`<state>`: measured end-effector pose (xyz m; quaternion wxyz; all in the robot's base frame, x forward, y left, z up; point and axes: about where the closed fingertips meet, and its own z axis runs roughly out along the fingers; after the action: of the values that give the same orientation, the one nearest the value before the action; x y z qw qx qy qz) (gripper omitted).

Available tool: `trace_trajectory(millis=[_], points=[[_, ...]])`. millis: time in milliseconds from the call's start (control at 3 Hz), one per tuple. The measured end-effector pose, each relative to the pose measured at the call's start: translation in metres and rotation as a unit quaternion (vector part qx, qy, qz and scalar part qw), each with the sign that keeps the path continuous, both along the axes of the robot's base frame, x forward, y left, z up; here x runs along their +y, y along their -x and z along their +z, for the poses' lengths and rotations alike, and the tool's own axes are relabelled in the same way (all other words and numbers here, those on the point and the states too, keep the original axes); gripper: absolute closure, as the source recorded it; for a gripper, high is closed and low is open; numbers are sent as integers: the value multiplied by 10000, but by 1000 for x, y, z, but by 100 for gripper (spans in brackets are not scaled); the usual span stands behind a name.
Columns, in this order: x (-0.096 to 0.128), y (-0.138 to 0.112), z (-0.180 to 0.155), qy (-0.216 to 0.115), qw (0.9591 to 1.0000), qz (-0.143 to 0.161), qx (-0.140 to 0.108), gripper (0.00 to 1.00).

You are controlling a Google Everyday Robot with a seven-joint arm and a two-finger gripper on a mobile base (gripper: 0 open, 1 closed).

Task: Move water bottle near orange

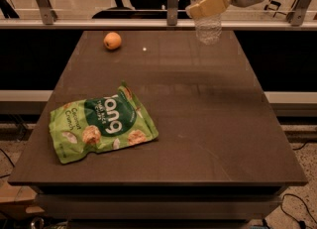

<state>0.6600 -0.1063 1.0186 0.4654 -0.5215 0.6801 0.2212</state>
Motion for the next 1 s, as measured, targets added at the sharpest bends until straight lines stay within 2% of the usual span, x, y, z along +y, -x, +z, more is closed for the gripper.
trace_trajectory(millis=[333,1000], points=[[0,0,0,0,10000,1,0,100],[31,-29,-19,-265,9992,290,6,100]])
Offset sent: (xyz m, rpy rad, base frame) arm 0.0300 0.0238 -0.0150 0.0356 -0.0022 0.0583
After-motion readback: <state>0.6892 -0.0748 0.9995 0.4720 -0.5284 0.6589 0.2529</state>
